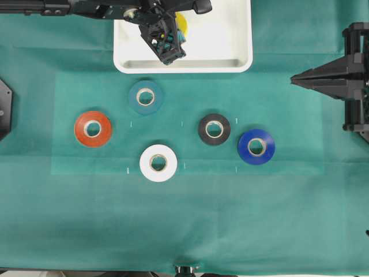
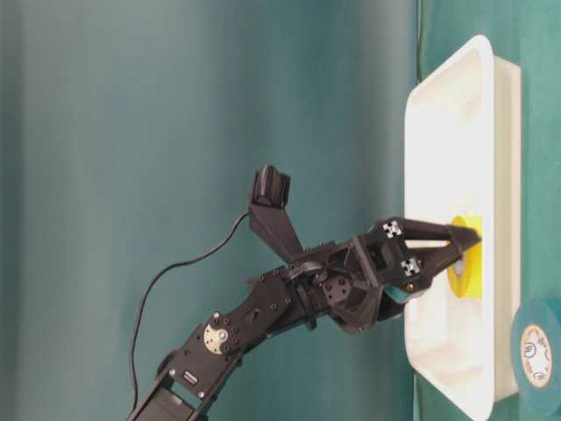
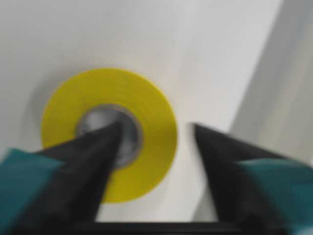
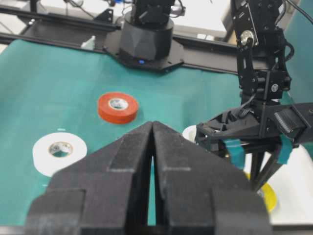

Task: Pick up the tape from a random location and place it into the white case.
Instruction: 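Lower the yellow roll into the tray and open the left gripper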

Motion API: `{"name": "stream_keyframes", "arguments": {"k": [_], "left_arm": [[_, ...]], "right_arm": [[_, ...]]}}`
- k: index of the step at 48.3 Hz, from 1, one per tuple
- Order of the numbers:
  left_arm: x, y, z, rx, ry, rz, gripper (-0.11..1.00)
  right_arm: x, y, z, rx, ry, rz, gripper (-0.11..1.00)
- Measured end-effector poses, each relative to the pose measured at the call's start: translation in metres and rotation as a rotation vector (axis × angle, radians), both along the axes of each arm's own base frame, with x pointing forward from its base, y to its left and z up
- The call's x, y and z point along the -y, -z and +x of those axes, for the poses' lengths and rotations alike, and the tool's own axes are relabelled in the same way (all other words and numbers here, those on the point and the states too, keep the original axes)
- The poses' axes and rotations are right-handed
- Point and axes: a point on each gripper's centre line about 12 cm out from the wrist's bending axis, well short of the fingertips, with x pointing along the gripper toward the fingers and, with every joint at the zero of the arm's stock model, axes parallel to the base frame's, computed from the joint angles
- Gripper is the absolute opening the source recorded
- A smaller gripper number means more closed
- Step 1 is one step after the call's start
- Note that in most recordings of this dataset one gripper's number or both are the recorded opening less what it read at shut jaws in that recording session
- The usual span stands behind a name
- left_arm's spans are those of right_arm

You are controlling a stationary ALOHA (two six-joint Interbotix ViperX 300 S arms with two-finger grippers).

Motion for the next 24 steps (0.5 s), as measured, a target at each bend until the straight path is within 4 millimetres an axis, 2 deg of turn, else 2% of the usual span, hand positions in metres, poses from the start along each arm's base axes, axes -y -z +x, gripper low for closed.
{"name": "stream_keyframes", "arguments": {"k": [3,6,24], "left_arm": [[0.0001,0.0001,-0.0002,-0.001,0.0,-0.001,0.91],[0.0001,0.0002,-0.0003,-0.003,0.0,-0.001,0.98],[0.0008,-0.0027,-0.0019,-0.012,-0.002,-0.007,0.97]], "right_arm": [[0.0,-0.0002,0.0,0.002,0.0,0.0,0.0],[0.0,-0.0002,0.0,0.002,0.0,0.0,0.0],[0.0,0.0,0.0,0.0,0.0,-0.001,0.0]]}}
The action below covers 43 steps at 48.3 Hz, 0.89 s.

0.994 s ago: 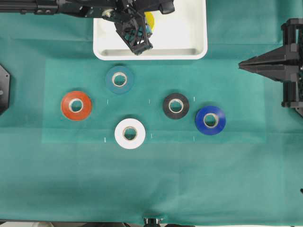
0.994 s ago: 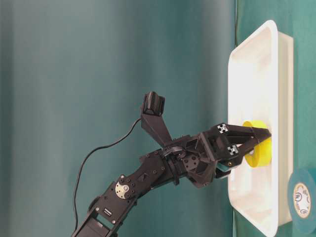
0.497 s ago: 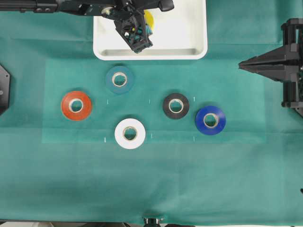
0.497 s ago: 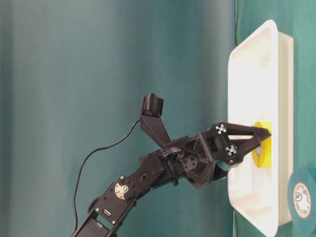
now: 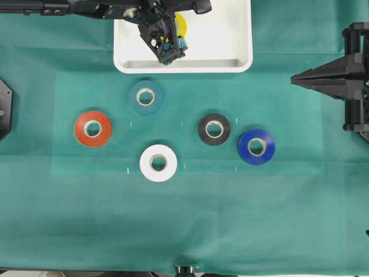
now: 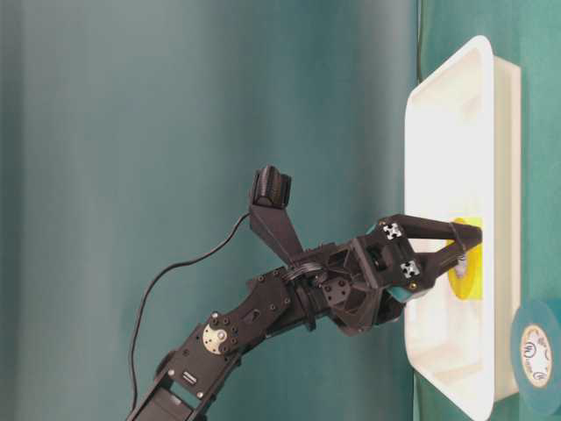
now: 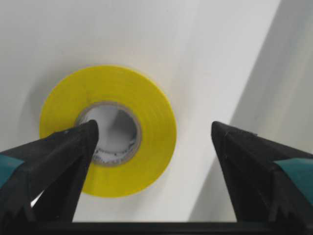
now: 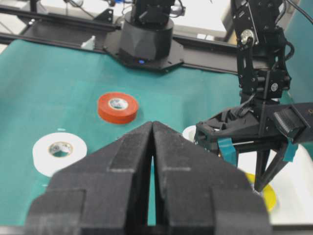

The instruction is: Pick up the tape from a random location and place it into the white case.

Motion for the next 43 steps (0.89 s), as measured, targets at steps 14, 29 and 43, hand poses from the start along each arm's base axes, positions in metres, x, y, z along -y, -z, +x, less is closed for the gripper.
{"name": "stream_keyframes", "arguments": {"k": [14,29,43], "left_arm": [[0.004,-0.054,0.0,0.054,0.005,0.018,0.97],[0.015,-0.112,-0.005,0.086,0.028,0.032,0.97],[0.028,-0.149,-0.009,0.14,0.054,0.049,0.97]], "right_arm": [[0.0,0.001,0.0,-0.005,0.0,0.001,0.0],[0.0,0.001,0.0,-0.011,0.0,0.001,0.0],[0.0,-0.001,0.0,-0.011,0.0,0.001,0.0]]}}
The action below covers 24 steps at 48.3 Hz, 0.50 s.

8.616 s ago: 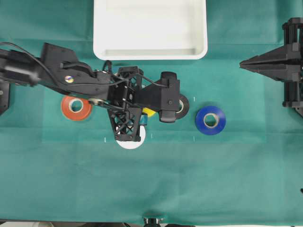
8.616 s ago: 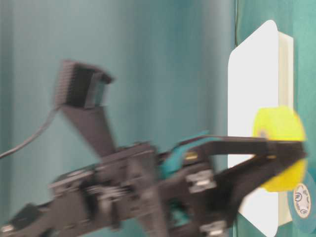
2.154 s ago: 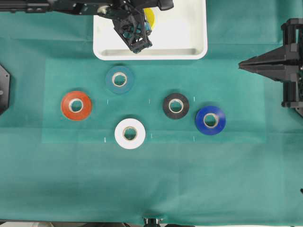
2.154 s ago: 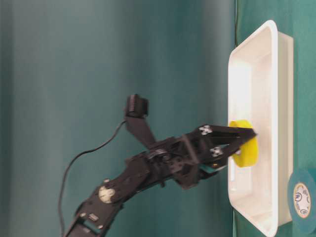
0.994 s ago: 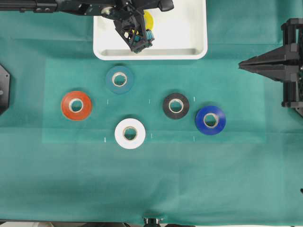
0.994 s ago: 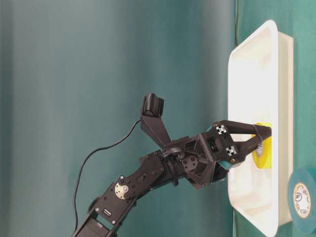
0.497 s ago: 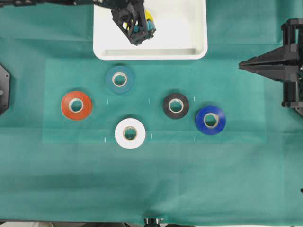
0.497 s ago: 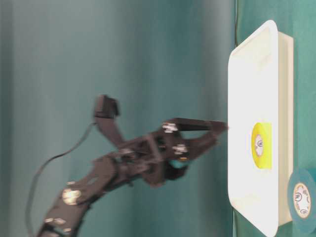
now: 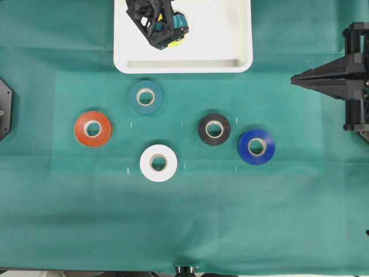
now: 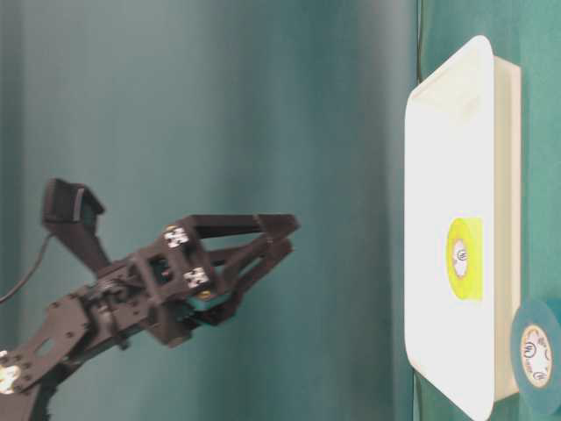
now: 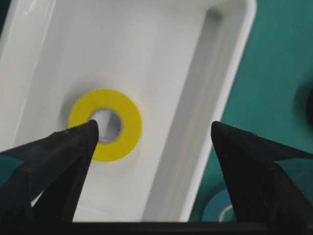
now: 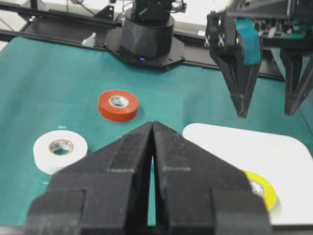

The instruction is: Pick up the tape from a random location and place it into the white case.

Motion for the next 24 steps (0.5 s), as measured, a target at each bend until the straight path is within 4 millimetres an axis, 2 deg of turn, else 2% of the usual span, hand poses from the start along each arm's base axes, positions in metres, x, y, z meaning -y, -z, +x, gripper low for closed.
{"name": "stream_keyframes", "arguments": {"k": [12,24], "left_arm": [[0.005,-0.024,-0.007,-0.013,0.006,-0.004,0.97],[0.01,-0.027,-0.007,-0.019,0.018,-0.006,0.97]], "right_arm": [[0.0,-0.001,0.0,0.002,0.0,0.0,0.0],[0.0,-0.001,0.0,0.002,0.0,0.0,0.0]]}}
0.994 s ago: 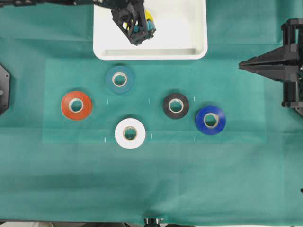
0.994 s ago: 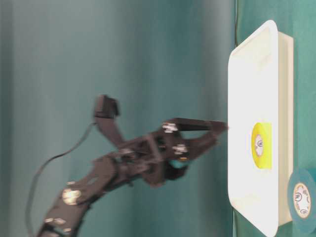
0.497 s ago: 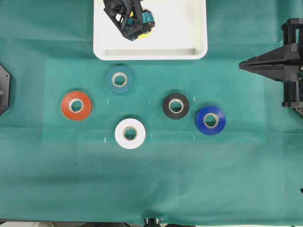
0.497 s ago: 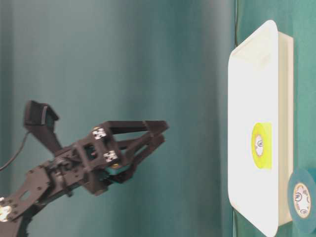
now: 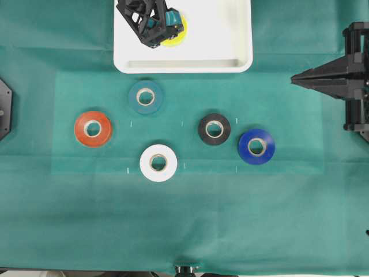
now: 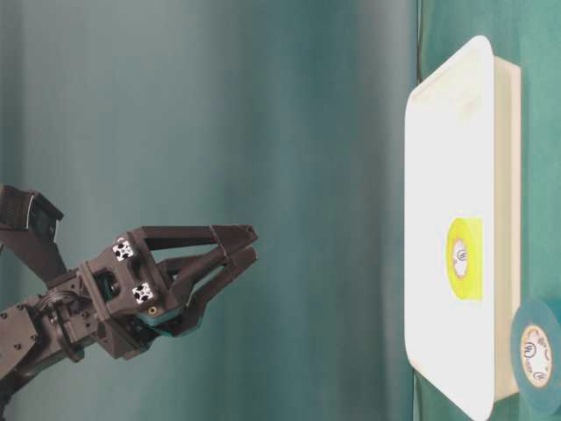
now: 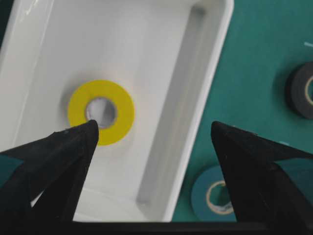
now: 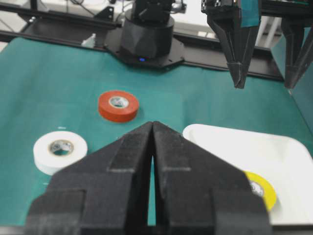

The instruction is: Pick up the tape from a random location and place it into the white case.

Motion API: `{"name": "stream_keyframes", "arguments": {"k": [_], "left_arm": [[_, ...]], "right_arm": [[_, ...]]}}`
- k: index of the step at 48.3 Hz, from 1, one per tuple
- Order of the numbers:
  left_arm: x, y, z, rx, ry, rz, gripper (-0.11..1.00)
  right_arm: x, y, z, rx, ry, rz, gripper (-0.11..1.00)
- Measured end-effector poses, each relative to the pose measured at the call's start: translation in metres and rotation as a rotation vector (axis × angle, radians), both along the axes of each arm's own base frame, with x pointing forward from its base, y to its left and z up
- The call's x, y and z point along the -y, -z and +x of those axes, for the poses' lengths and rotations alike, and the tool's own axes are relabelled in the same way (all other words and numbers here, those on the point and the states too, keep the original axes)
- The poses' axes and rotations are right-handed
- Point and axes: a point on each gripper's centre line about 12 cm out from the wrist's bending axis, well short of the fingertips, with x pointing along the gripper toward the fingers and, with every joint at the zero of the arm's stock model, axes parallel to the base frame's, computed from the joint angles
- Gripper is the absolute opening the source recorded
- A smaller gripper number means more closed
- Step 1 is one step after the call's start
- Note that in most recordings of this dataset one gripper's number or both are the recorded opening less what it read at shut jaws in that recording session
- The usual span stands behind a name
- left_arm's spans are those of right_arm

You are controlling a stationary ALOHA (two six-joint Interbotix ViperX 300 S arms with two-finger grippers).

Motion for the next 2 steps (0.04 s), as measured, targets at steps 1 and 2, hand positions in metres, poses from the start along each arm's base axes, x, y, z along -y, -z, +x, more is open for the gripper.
{"name": "stream_keyframes", "arguments": {"k": [1,2], "left_arm": [[0.0,0.0,0.0,0.0,0.0,0.0,0.97],[0.0,0.0,0.0,0.0,-0.001,-0.001,0.97]], "right_arm": [[0.0,0.0,0.0,0.0,0.0,0.0,0.0],[0.0,0.0,0.0,0.0,0.0,0.0,0.0]]}}
